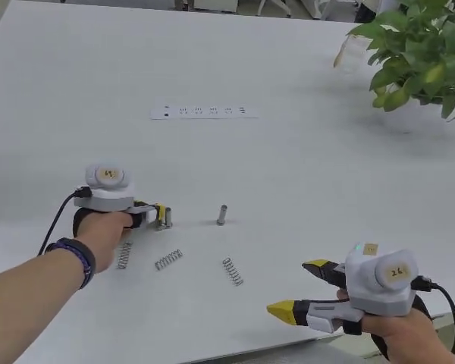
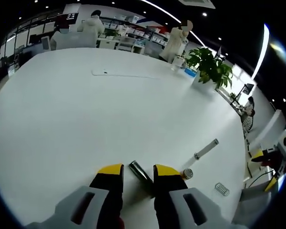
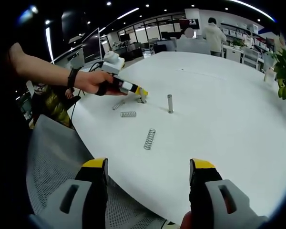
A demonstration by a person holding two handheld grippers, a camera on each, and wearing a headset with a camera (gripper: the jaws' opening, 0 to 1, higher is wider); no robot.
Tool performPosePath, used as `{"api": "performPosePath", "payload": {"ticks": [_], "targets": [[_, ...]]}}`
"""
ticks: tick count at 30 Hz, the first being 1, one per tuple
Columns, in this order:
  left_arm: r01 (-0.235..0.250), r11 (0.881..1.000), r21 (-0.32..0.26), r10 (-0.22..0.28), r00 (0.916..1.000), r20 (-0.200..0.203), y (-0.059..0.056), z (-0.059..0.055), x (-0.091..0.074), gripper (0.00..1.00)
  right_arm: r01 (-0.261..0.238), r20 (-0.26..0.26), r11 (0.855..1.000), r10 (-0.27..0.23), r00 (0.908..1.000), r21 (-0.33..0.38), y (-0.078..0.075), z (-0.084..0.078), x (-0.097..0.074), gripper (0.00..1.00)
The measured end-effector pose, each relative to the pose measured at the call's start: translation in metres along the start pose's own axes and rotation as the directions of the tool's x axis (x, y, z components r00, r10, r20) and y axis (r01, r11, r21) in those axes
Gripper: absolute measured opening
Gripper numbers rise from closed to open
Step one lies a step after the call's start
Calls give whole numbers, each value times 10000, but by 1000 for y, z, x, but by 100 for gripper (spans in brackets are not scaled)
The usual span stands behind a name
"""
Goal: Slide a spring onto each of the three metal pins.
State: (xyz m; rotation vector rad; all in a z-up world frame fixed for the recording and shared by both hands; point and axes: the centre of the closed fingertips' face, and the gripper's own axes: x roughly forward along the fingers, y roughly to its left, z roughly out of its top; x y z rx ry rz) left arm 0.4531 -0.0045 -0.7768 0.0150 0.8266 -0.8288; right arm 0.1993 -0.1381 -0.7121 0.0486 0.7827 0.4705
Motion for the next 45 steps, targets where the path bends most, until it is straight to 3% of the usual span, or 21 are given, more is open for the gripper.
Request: {"api": "performPosePath", "payload": {"ticks": [9, 30, 45], "targets": [[-252, 9982, 547, 270, 9991, -319, 5, -1, 1, 12, 0, 14, 10000, 0, 10000, 17, -1, 1, 1, 68], [-439, 9953, 866, 512, 9951, -841, 11, -7, -4, 4, -23, 27, 10000, 23, 10000, 40, -1, 0, 1, 68], [-811, 9896, 1189, 994, 9825, -1576, 22, -10, -10, 3, -90, -20, 10000, 90, 10000, 31, 1, -2, 4, 68]]}}
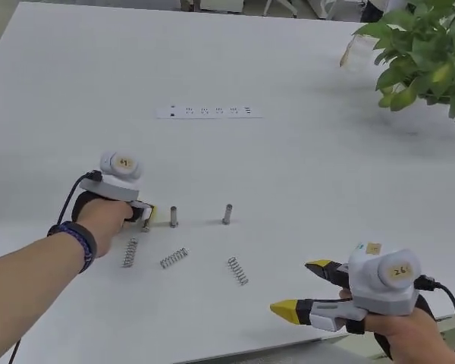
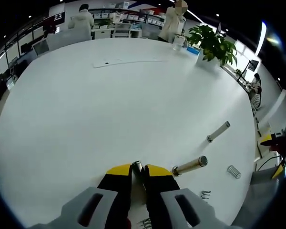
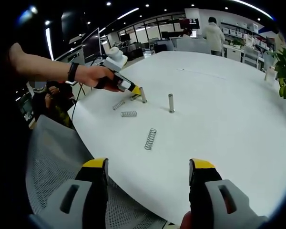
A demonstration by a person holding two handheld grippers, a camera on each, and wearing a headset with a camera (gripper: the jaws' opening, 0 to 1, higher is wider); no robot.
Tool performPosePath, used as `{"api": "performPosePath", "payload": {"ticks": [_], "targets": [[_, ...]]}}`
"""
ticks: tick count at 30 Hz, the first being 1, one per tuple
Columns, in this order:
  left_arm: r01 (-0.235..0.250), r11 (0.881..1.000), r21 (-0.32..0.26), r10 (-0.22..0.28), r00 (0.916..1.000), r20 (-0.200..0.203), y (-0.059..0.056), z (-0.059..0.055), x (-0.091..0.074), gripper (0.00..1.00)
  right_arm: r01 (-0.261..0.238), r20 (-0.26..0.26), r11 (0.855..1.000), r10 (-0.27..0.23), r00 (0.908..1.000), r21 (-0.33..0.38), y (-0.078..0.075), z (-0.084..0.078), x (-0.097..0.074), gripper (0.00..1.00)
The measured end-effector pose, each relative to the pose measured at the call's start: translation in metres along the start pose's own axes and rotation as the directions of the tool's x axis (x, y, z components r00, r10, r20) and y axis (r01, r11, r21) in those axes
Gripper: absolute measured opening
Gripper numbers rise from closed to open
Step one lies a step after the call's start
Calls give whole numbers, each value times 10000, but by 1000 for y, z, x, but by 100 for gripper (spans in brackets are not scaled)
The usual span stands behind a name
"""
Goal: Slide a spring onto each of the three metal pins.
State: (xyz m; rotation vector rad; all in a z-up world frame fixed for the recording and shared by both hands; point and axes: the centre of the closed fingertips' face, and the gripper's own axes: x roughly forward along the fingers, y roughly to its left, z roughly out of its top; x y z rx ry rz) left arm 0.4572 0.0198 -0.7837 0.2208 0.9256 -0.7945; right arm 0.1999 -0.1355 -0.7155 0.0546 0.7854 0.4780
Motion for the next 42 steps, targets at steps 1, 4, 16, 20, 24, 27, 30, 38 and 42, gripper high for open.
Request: {"api": "performPosePath", "payload": {"ticks": [1, 4, 16, 20, 24, 27, 30, 38, 42], "targets": [[-61, 10000, 78, 61, 10000, -70, 0, 0, 0, 3, 1, -18, 10000, -1, 10000, -5, 0, 0, 0, 68], [-214, 9990, 382, 221, 9996, -197, 0, 1, 1, 3, 17, -4, 10000, -17, 10000, 9, -1, 0, -1, 68], [-129, 9999, 79, 133, 9989, -460, 2, 1, 1, 0, 73, 27, 9999, -73, 10000, 81, -4, -1, -1, 67], [-85, 9999, -147, 78, 9988, -493, 3, 0, 0, 0, 78, 31, 9999, -78, 10000, 96, -4, -2, -1, 67], [-78, 9998, -177, 71, 9992, -394, 3, 2, -2, 0, 96, 20, 9999, -96, 10000, 108, -5, -2, -1, 67], [-132, 9997, -212, 126, 9996, -248, 4, 5, -5, 0, 90, 16, 9999, -90, 10000, 112, -5, -3, -1, 67], [-128, 9997, -223, 125, 9998, -153, 5, 8, -6, 0, 87, 17, 9999, -87, 10000, 124, -5, -3, -1, 67], [-203, 9994, -293, 205, 9998, 65, 7, 11, -14, 0, 62, 41, 9999, -62, 10000, 121, -3, -2, 0, 67], [-222, 9994, -277, 226, 9997, 129, 8, 11, -17, 0, 52, 66, 9999, -52, 10000, 104, -2, -2, 1, 67]]}}
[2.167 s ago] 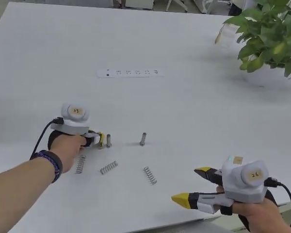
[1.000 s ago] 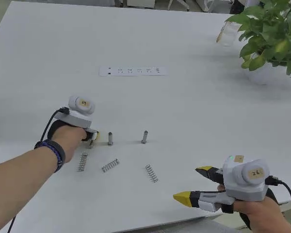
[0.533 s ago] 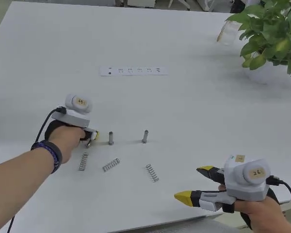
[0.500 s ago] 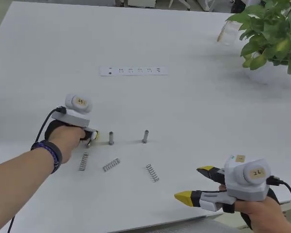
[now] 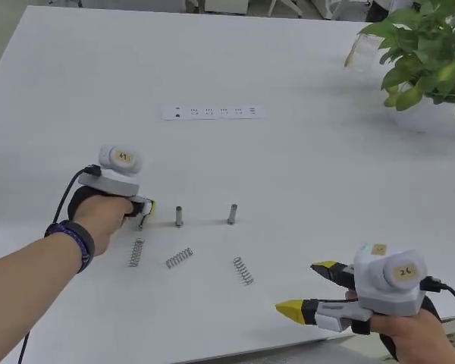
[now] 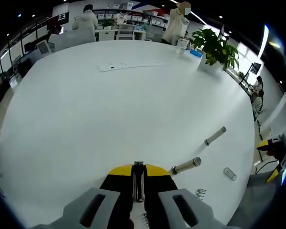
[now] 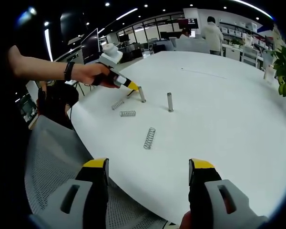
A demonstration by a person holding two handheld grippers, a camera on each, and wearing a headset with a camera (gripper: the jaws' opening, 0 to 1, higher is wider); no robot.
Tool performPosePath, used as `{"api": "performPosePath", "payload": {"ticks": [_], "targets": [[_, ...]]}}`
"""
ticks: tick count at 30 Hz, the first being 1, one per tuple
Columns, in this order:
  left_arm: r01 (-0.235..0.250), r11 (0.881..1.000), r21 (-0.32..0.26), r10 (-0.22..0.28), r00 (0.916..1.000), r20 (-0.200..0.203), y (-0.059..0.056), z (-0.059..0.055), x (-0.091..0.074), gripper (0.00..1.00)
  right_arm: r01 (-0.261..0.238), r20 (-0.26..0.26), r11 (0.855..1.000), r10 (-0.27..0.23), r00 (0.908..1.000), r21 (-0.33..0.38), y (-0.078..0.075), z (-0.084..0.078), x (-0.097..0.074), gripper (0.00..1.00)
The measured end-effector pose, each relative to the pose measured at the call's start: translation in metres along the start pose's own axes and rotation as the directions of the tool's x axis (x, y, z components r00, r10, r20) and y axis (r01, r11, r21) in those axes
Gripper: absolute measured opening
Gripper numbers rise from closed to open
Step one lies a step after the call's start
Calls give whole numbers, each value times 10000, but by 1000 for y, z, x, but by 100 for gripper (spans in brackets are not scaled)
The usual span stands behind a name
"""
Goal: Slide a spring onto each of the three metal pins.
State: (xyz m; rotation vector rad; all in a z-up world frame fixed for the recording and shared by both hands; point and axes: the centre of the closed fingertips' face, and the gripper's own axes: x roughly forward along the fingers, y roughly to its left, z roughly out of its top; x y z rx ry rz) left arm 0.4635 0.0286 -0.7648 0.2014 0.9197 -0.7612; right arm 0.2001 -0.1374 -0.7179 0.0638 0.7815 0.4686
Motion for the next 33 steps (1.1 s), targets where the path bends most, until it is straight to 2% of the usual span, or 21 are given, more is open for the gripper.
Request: {"api": "performPosePath", "payload": {"ticks": [19, 33], "targets": [[-70, 10000, 26, 70, 9996, 284, -1, -2, -14, 0, -101, 29, 9999, 101, 9999, -95, 6, 2, 2, 67], [-141, 9998, 113, 136, 9991, 414, -1, -2, -22, 0, -109, 41, 9999, 109, 9999, -69, 5, -1, 1, 67]]}}
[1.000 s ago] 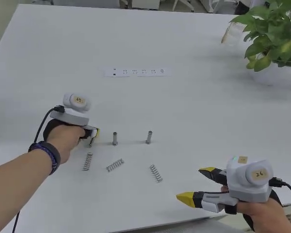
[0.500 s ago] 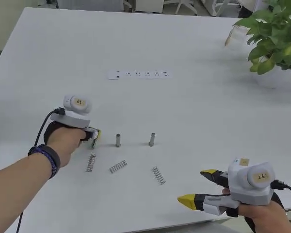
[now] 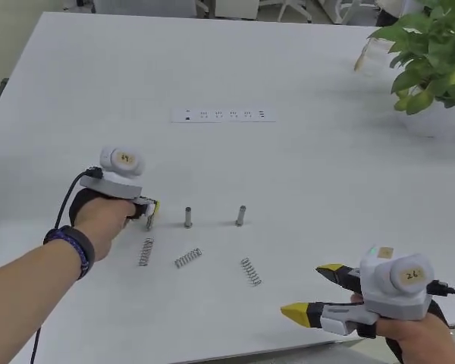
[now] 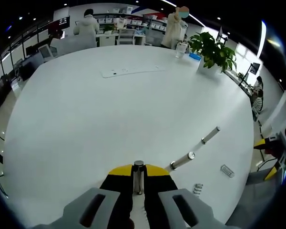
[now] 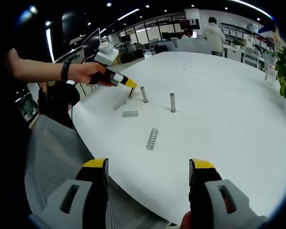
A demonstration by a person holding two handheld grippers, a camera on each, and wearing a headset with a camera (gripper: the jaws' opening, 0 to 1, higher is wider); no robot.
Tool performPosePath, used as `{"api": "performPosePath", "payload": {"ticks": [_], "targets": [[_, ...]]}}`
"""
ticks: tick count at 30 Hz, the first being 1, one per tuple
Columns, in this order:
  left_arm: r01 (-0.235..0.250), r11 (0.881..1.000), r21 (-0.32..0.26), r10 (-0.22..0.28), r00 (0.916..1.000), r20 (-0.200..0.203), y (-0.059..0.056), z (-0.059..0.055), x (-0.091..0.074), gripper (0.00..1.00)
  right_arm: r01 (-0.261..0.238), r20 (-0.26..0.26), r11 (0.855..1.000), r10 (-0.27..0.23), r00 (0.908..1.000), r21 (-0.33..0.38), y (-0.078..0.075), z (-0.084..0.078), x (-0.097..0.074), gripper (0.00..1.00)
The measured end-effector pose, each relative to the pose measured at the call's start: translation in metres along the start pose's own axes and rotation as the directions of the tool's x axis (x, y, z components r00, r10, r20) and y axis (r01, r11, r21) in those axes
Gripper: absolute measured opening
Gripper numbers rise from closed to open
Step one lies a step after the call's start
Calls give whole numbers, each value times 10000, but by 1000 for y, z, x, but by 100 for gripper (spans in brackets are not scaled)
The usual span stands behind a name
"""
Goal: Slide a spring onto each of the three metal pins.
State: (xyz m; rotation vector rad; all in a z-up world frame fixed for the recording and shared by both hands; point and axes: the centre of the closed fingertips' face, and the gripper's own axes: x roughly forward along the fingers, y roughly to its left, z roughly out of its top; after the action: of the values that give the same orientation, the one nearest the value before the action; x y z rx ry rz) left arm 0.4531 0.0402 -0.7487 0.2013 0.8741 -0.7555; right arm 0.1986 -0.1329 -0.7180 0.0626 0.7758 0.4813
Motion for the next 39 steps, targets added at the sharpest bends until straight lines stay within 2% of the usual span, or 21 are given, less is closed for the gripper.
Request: {"api": "performPosePath", "payload": {"ticks": [15, 22, 39], "targets": [[-79, 10000, 38, 79, 9999, 98, 2, 1, -6, 0, -4, 32, 10000, 5, 10000, -13, 1, -1, 0, 67], [-106, 9997, 230, 103, 9998, 140, 2, 0, -9, 0, -14, 59, 10000, 14, 10000, -17, 2, 0, 0, 67], [-179, 9965, 820, 171, 9998, 103, -3, -9, -17, 0, -56, 76, 10000, 56, 10000, -55, 3, -1, 1, 67]]}}
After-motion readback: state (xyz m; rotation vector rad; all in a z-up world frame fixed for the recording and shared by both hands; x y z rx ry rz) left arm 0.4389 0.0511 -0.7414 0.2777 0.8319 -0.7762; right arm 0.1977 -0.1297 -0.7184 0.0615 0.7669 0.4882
